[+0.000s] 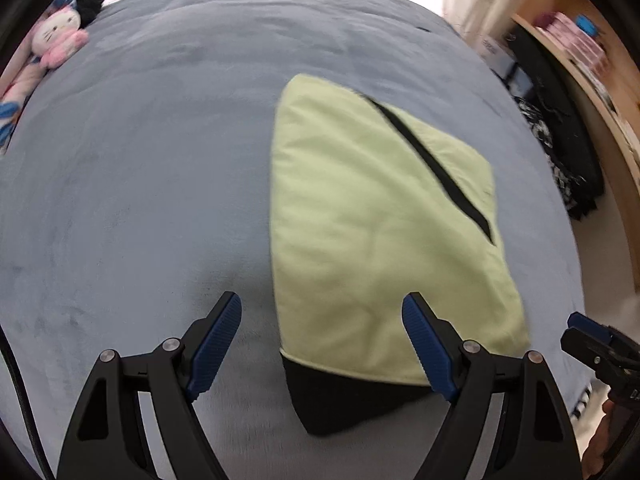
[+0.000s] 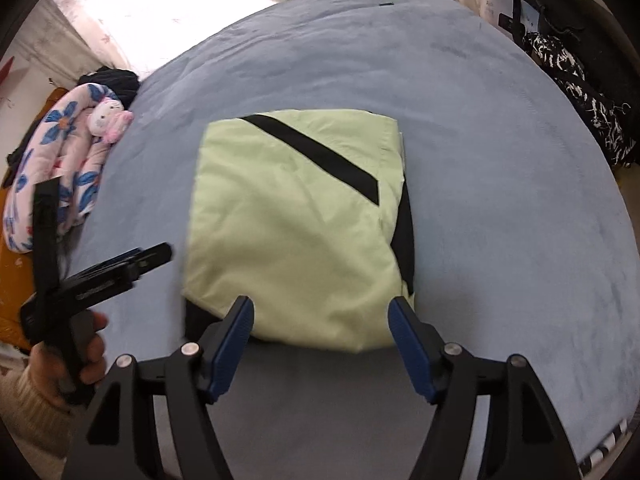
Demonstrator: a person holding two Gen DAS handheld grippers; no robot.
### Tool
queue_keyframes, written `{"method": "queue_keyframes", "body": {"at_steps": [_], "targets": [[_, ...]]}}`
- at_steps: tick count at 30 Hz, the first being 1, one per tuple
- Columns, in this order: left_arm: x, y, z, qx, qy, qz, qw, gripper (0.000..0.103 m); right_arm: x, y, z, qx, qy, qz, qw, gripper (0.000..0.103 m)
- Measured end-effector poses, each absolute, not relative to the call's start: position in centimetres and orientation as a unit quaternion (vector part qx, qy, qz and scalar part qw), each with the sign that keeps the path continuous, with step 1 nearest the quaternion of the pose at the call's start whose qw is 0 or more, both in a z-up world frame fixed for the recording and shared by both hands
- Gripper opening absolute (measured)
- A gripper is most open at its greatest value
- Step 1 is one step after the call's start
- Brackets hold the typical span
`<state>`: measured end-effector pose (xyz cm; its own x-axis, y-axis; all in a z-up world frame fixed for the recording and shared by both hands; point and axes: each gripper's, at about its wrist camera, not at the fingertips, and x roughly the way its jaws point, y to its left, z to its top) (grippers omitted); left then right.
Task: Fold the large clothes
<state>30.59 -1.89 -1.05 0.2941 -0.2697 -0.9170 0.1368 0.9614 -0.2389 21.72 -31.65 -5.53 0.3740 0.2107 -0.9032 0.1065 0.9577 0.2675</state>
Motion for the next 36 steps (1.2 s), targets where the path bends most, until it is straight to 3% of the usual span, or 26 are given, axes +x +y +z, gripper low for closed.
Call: {"method": "queue_keyframes", "body": {"at_steps": [11,23,36], "targets": [[33.2,-3.4,-5.8,-0.058,0.622,-0.137,0.768,0.084,25.8,-33.8,-9.8,0.150,0.573,0.051,0.804,0.079],[33.9,-4.9,-7.6,-0.072,0.629,-0.147,0.760,0.088,26.9,-37.6,-14.1,0.253,0.576,0.090,0.772,0.079],[35.6,-5.4,-9.9,-0.131,0.636,-0.164,0.742,0.094,29.1,-39.1,-17.2,0.289,0.593,0.108,0.744,0.079]]}}
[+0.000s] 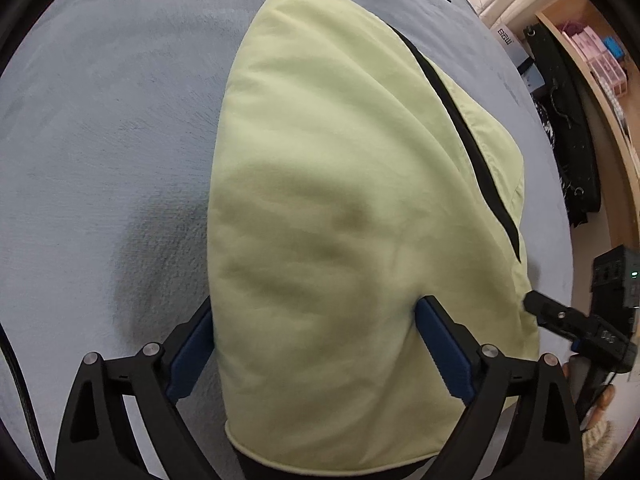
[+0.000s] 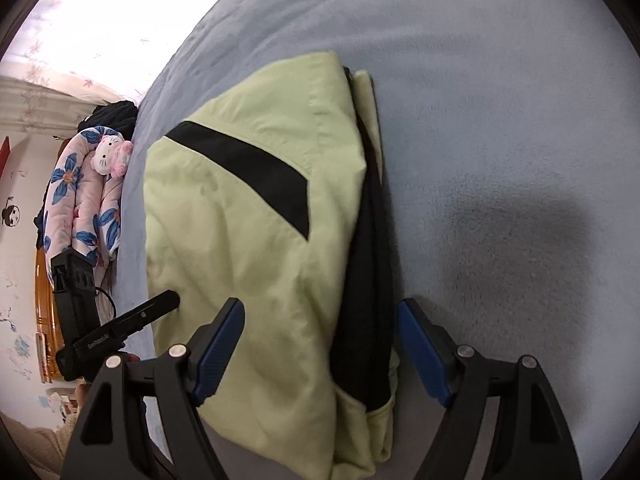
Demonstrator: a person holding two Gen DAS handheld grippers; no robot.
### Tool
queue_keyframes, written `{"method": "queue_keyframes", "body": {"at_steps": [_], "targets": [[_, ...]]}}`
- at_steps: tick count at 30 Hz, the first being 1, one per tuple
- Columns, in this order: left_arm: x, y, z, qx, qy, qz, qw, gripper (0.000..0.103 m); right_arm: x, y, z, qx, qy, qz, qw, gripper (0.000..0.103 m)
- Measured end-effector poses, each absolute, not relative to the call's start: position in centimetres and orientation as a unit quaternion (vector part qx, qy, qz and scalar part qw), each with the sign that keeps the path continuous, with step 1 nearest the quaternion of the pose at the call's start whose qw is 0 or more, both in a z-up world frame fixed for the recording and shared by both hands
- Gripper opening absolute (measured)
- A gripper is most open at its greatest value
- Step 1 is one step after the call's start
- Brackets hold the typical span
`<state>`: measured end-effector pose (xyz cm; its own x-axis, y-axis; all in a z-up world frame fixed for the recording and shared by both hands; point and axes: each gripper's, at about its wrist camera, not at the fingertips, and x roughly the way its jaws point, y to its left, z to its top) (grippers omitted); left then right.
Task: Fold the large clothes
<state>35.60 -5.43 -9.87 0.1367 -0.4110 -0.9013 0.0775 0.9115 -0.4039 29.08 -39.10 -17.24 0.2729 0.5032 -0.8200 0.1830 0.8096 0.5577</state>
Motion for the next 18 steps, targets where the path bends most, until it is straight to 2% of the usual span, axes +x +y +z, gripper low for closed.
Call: {"method": "queue_keyframes", "body": {"at_steps": [9,13,18], "targets": [[36.8,-6.8,-11.4,-0.151,0.633,-0.188,0.736,0.098,31.2,-39.1,-19.2,0.307,0.573,0.166,0.741,0.079],[37.3,-7.2,-11.9,-0.161,0.628,-0.195,0.736,0.099,33.1,-38.5,-20.2,0.335,0.563,0.214,0.725,0.075],[37.8,-7.6,-12.6,-0.167,0.621,-0.196,0.740,0.101,34.9,-36.2,-20.6,0.309,0.567,0.247,0.722,0.072]]}}
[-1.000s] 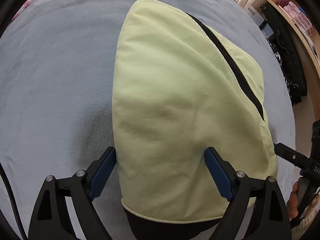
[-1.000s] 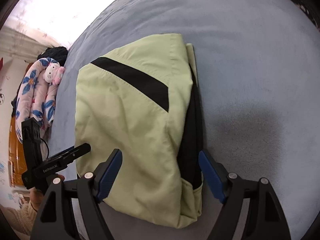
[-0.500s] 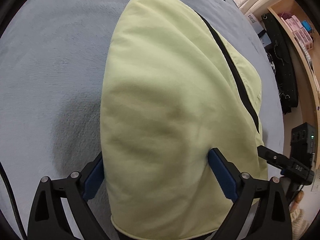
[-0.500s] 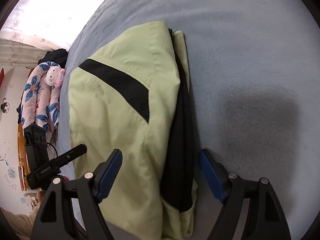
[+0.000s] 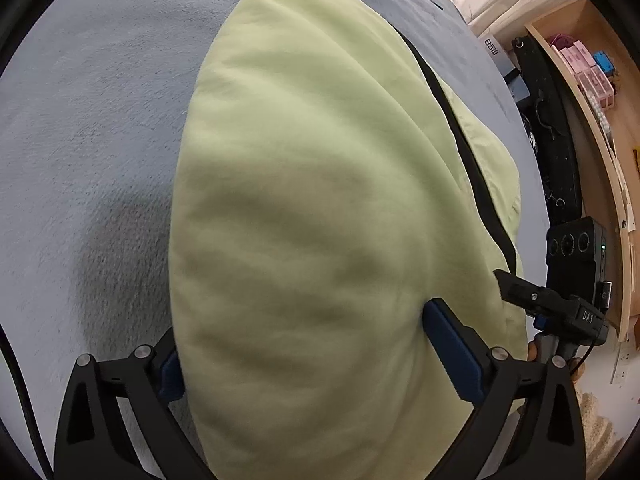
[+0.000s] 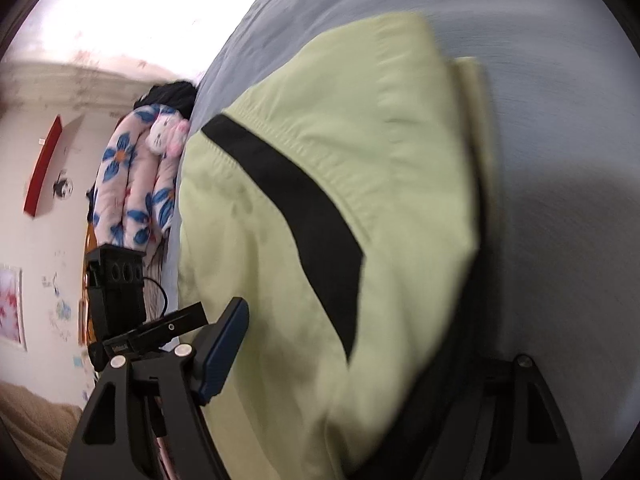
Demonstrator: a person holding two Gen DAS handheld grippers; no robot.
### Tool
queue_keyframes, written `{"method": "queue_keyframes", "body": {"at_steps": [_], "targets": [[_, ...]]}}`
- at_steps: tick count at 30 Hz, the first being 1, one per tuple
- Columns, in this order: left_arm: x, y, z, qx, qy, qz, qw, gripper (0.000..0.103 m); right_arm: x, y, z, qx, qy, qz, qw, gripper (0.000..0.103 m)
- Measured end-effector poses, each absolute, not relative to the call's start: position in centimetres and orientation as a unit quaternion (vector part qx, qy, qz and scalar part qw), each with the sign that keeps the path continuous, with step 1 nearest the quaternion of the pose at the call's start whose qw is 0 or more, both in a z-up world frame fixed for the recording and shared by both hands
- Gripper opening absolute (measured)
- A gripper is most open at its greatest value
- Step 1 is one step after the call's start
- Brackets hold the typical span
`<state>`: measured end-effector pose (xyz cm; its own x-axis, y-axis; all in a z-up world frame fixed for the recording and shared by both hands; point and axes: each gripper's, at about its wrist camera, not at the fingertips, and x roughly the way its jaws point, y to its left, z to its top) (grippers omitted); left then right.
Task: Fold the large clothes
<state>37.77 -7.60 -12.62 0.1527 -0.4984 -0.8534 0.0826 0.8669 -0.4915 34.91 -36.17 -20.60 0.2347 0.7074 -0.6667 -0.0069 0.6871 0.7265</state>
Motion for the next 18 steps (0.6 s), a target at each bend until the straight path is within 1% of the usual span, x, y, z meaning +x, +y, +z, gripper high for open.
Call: {"method": "queue_keyframes", "body": {"at_steps": [2,3,4,5,8,10,11,13,14,16,18], "targets": [[38.0,-7.7,-12.8,-0.171,0.619,-0.196,0.741,0.101,35.2,-35.9,-20.7,0.310,0.568,0.245,0.722,0.061],[38.0,-7.8,-12.9,-0.172,0.618,-0.196,0.741,0.101,35.2,-36.0,-21.0,0.310,0.570,0.241,0.722,0.044],[38.0,-7.8,-12.8,-0.168,0.618,-0.197,0.742,0.100,35.2,-36.1,-21.3,0.321,0.572,0.242,0.715,0.032],[38.1,-8.1,-12.7,-0.163,0.615,-0.198,0.745,0.098,35.2,-36.1,-21.4,0.328,0.571,0.242,0.712,0.029],[37.5,-8.1,-12.1,-0.148,0.608,-0.202,0.753,0.087,34.7,-35.5,-20.6,0.313,0.571,0.228,0.724,0.022],[37.4,-8.1,-11.6,-0.146,0.603,-0.205,0.757,0.074,34.6,-35.0,-20.2,0.312,0.569,0.222,0.728,0.016],[37.4,-8.1,-11.3,-0.146,0.600,-0.207,0.758,0.070,34.4,-34.6,-19.7,0.304,0.568,0.215,0.734,0.015],[37.2,-8.2,-10.5,-0.142,0.596,-0.214,0.761,0.054,34.3,-34.1,-19.0,0.296,0.567,0.205,0.741,0.013],[37.1,-8.3,-10.0,-0.138,0.593,-0.217,0.763,0.051,34.1,-33.6,-18.3,0.285,0.567,0.198,0.746,0.012],[37.2,-8.3,-9.0,-0.135,0.590,-0.221,0.765,0.040,33.9,-32.9,-17.0,0.262,0.564,0.187,0.761,0.011],[37.5,-8.5,-8.2,-0.133,0.589,-0.224,0.765,0.037,33.5,-31.8,-15.3,0.241,0.559,0.179,0.773,0.011]]}}
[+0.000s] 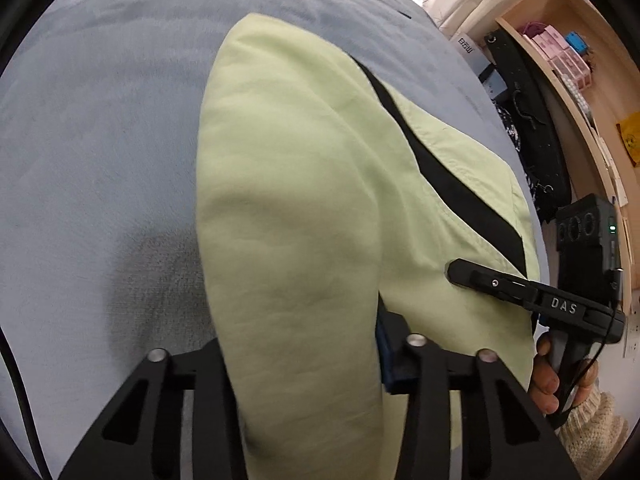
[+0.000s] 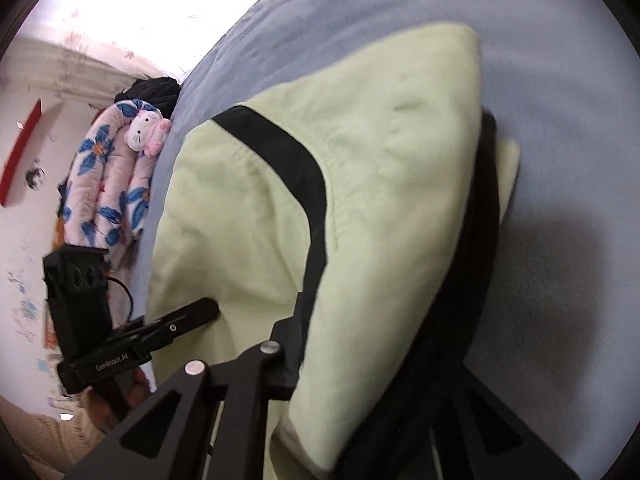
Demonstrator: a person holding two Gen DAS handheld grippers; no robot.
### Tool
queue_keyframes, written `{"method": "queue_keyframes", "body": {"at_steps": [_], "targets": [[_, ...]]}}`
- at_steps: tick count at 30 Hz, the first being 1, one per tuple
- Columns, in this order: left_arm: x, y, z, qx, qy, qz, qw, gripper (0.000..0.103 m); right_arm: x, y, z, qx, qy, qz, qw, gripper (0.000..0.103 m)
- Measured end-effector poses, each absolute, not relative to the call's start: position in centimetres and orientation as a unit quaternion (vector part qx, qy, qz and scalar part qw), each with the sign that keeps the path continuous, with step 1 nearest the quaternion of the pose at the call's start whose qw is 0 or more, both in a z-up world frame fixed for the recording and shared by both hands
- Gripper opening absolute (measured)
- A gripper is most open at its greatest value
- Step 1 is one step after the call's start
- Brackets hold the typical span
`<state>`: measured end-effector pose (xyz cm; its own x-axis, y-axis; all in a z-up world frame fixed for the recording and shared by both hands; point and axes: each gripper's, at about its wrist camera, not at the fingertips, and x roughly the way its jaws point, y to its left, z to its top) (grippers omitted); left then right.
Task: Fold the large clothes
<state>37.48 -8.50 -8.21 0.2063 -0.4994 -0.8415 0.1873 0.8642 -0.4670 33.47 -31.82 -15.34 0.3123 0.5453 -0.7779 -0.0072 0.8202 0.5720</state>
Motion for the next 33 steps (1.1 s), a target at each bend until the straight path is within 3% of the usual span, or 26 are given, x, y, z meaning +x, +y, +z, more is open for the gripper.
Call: {"method": "queue_keyframes", "body": {"at_steps": [15,33], "targets": [[38.4,1.4,-1.4,-0.113,0.587,-0.184,0.780,0.035,32.4,-19.4,-9.4,0.243,0.542,0.214,0.775,0.010],[50.5,19.1,1.8,-0.068,0.522,-0.148,0.838,0.036,44.1,-0.8,-6.2,0.198,0.483,0.289,0.802,0.010]]}}
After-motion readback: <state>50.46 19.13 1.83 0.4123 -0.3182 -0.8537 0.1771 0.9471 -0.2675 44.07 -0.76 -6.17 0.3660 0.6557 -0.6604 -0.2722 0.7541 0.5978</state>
